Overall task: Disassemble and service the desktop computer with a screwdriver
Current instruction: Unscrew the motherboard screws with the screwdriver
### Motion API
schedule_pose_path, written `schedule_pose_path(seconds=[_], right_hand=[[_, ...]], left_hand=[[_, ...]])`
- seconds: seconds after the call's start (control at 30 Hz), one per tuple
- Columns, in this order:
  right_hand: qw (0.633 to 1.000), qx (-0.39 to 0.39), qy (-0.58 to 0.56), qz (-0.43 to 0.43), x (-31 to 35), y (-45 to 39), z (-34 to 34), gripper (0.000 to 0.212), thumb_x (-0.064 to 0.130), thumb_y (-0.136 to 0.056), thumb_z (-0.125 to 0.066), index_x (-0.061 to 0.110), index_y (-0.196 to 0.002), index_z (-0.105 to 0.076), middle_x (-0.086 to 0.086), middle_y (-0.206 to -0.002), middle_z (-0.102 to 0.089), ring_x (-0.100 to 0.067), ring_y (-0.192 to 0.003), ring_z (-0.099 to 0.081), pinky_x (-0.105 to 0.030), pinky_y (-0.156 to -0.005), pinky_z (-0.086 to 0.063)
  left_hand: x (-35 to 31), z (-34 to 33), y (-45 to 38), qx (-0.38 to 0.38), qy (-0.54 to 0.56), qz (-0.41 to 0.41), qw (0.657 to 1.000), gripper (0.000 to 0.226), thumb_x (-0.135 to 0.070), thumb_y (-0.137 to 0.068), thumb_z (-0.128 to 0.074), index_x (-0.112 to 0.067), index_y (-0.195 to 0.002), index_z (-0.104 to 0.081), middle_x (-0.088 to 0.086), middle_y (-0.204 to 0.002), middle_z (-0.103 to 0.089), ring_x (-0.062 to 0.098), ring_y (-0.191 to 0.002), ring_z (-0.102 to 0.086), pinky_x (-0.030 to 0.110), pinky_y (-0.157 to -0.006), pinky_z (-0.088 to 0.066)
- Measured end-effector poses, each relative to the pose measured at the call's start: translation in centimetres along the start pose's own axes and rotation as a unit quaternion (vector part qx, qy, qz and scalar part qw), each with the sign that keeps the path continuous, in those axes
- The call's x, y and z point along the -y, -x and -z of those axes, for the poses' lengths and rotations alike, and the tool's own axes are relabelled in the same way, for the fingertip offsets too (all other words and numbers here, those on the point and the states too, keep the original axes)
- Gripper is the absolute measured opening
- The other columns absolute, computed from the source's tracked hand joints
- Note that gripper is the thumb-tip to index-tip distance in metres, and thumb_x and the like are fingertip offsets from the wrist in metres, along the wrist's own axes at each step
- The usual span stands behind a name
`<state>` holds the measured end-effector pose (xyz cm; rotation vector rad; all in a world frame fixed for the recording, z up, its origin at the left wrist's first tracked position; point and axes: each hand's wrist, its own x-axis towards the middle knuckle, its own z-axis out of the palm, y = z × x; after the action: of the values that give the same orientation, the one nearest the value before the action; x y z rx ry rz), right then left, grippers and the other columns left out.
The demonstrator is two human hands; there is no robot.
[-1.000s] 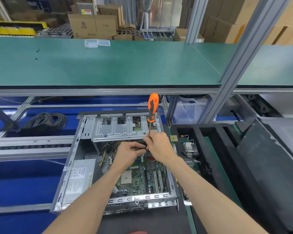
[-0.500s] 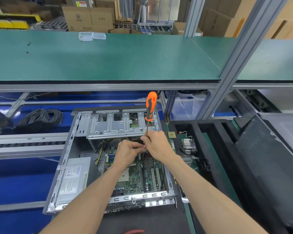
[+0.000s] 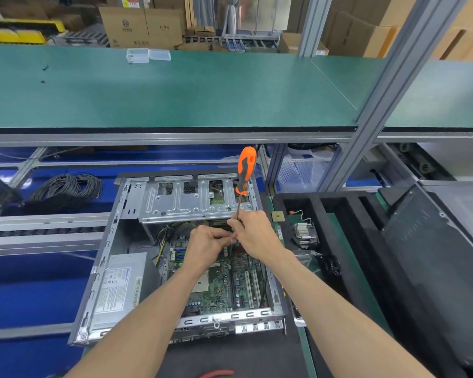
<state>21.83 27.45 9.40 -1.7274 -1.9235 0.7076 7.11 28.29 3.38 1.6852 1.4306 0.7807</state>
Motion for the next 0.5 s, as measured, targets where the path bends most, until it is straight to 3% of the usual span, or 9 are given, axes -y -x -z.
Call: schedule_pose_path(seconds=[0.17, 0.33, 0.5], right_hand=[[1.0, 0.01, -0.006, 0.0, -0.11, 0.07, 0.01, 0.026, 0.019, -0.102, -0.055, 0.001, -0.089, -0.069, -0.013, -0.078, -0.072, -0.029, -0.082, -0.065, -0.044, -0.079, -0.053], [1.0, 0.02, -0.018, -0.005, -0.28, 0.13, 0.0, 0.023, 0.022, -0.1, -0.058, 0.007, -0.09, -0.072, -0.011, -0.076, -0.071, -0.026, -0.077, -0.066, -0.043, -0.076, -0.056], [1.0, 0.0, -0.019, 0.009, -0.11, 0.31, -0.06, 0.021, 0.03, -0.096, -0.064, 0.011, -0.088, -0.069, -0.005, -0.075, -0.069, -0.021, -0.075, -0.064, -0.037, -0.071, -0.054]], left_hand=[[0.34, 0.02, 0.03, 0.005, 0.003, -0.001, 1.0, 0.009, -0.024, -0.081, -0.081, -0.031, -0.087, -0.082, -0.027, -0.07, -0.071, -0.006, -0.071, -0.064, 0.007, -0.061, -0.04], [0.38, -0.18, 0.19, 0.019, -0.019, -0.017, 0.999, 0.01, -0.018, -0.084, -0.078, -0.023, -0.092, -0.082, -0.031, -0.054, -0.06, -0.013, -0.055, -0.054, 0.006, -0.054, -0.036], [0.61, -0.37, -0.01, 0.017, -0.055, -0.037, 0.998, 0.008, -0.014, -0.087, -0.075, -0.017, -0.089, -0.082, -0.023, -0.042, -0.05, 0.002, -0.044, -0.041, 0.015, -0.049, -0.03]])
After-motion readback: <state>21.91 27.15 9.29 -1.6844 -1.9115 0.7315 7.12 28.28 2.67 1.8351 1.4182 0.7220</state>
